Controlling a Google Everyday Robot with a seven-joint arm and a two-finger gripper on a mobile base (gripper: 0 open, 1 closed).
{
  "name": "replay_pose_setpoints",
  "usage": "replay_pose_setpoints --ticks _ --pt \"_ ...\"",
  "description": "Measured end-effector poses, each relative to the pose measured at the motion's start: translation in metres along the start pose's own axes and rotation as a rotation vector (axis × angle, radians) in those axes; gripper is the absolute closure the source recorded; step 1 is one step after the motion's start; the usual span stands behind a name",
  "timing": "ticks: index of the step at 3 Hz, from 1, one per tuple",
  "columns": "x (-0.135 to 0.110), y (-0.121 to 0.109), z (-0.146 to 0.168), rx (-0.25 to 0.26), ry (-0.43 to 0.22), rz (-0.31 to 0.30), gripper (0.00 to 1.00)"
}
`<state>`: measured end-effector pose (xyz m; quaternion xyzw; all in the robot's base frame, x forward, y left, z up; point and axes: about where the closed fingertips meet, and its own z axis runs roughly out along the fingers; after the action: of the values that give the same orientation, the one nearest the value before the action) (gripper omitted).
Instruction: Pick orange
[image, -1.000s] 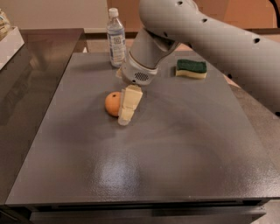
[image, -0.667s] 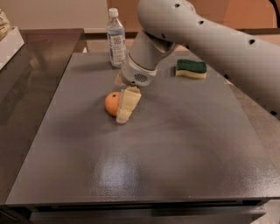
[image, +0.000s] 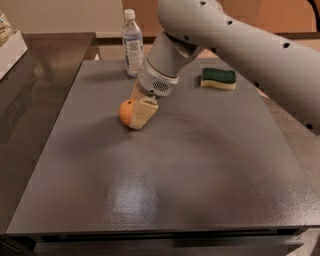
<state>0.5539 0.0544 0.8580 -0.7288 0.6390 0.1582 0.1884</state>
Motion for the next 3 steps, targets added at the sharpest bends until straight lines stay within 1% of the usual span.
replay_pose_setpoints --ticks 1,2,3 --pt "-0.007 -0.001 -0.017 0.012 -0.002 -0.003 0.88" --pt "-0.019 -0.002 -0.048 0.030 -0.009 -0.009 1.00" --pt "-0.053 0.005 -0.120 0.074 -0.040 -0.059 1.00"
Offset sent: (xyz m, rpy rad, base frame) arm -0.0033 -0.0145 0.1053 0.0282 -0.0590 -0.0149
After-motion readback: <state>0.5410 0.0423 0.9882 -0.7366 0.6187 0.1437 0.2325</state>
